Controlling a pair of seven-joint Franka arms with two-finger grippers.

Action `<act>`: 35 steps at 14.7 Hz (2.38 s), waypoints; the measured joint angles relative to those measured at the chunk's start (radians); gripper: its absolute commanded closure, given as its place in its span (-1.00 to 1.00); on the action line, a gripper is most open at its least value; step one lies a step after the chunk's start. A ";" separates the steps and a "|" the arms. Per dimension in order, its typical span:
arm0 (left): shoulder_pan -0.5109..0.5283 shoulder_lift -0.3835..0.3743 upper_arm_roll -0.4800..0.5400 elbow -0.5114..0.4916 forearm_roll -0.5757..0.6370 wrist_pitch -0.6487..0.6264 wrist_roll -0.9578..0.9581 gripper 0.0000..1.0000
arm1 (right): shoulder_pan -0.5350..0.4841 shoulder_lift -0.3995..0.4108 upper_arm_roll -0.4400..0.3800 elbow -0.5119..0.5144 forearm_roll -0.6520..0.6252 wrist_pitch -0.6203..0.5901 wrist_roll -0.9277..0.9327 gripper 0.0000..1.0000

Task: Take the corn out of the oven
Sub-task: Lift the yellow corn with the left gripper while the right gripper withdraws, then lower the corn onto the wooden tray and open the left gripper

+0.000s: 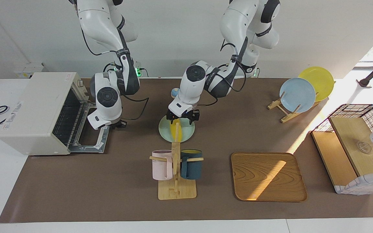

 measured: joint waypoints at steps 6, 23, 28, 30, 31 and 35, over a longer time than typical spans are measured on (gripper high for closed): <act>-0.021 0.049 0.001 -0.013 0.000 0.096 -0.052 -0.98 | -0.019 -0.006 0.001 -0.030 -0.003 0.038 -0.032 1.00; 0.305 -0.146 0.040 0.107 0.003 -0.243 0.133 1.00 | -0.165 -0.204 0.023 0.101 -0.051 -0.247 -0.462 1.00; 0.524 -0.087 0.042 0.122 0.004 -0.211 0.412 1.00 | -0.255 -0.222 0.013 0.126 -0.072 -0.253 -0.588 1.00; 0.563 -0.019 0.041 0.183 0.005 -0.205 0.470 1.00 | -0.260 -0.222 0.013 0.127 -0.073 -0.253 -0.604 1.00; 0.571 0.030 0.041 0.227 0.012 -0.199 0.489 1.00 | -0.264 -0.222 0.013 0.128 -0.072 -0.253 -0.610 0.55; 0.586 0.230 0.039 0.364 0.025 -0.096 0.550 1.00 | -0.288 -0.221 0.009 0.165 0.041 -0.283 -0.615 -1.00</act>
